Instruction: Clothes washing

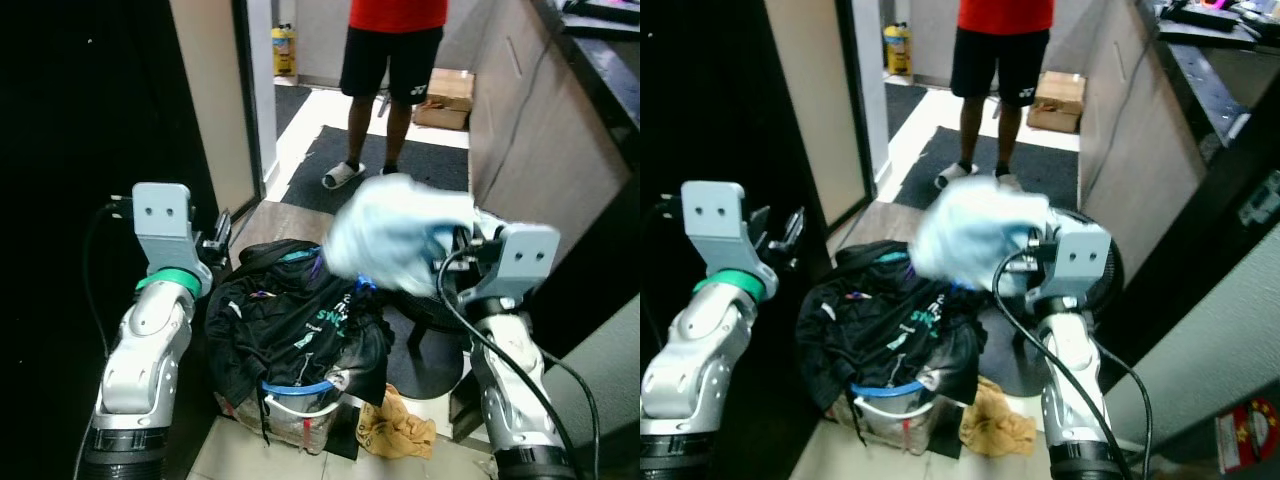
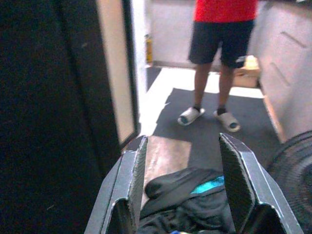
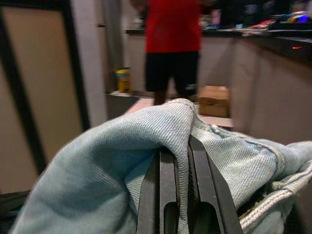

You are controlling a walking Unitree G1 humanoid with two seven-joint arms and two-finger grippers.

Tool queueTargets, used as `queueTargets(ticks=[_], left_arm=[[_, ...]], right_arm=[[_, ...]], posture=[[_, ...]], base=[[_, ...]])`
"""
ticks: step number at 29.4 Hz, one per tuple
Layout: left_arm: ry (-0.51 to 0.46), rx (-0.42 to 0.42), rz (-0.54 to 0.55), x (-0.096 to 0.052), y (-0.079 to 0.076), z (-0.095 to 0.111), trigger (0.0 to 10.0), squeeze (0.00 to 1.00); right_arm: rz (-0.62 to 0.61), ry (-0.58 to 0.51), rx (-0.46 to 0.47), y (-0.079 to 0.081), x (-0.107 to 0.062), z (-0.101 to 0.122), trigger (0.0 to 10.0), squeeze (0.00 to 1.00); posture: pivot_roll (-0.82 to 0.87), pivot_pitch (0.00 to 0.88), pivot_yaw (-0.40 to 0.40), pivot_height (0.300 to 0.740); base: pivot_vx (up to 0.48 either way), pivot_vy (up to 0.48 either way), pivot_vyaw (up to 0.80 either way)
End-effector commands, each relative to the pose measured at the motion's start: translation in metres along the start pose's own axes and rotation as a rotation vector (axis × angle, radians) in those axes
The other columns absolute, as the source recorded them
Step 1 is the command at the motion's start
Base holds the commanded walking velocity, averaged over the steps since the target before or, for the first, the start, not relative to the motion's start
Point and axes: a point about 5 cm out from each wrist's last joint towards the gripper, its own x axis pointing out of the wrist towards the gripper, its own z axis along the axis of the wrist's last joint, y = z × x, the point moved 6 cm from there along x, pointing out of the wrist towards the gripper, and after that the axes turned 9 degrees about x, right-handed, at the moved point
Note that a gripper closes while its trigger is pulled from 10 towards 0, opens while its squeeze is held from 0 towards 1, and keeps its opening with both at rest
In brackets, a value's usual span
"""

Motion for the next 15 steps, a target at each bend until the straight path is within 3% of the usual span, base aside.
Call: queueTargets(ticks=[1, 4, 6, 10, 12, 15], left_arm=[[-0.01, 0.0, -0.01, 0.002, -0.004, 0.0, 10.0, 0.0], [-0.028, -0.002, -0.013, 0.006, -0.005, 0.006, 10.0, 0.0], [-0.061, -0.004, -0.013, 0.011, -0.004, 0.018, 10.0, 0.0], [-0.102, 0.01, -0.012, 0.015, 0.0, 0.032, 10.0, 0.0], [-0.102, 0.01, -0.012, 0.015, 0.0, 0.032, 10.0, 0.0], [-0.164, 0.032, -0.006, 0.02, 0.011, 0.055, 10.0, 0.0]], right_arm=[[-0.024, -0.06, 0.0, -0.004, 0.007, 0.021, 10.0, 0.0], [-0.027, -0.09, 0.002, -0.004, 0.013, 0.033, 10.0, 0.0], [-0.041, -0.146, -0.001, -0.006, 0.024, 0.053, 10.0, 0.0], [-0.061, -0.219, 0.037, -0.011, 0.031, 0.077, 10.0, 0.0], [-0.061, -0.219, 0.037, -0.011, 0.031, 0.077, 10.0, 0.0], [-0.064, -0.306, 0.092, -0.011, 0.04, 0.106, 10.0, 0.0]], posture=[[0.02, 0.0, 0.045, 0.74], [0.02, 0.0, 0.046, 0.74], [0.02, 0.0, 0.05, 0.74], [0.02, 0.0, 0.063, 0.74], [0.02, 0.0, 0.063, 0.74], [0.03, 0.0, 0.074, 0.74]], base=[[0.0, 0.0, 0.0], [0.0, 0.0, 0.0], [0.0, 0.0, -0.48], [0.0, 0.0, -0.8], [0.0, 0.0, -0.8], [0.0, 0.0, -0.8]])
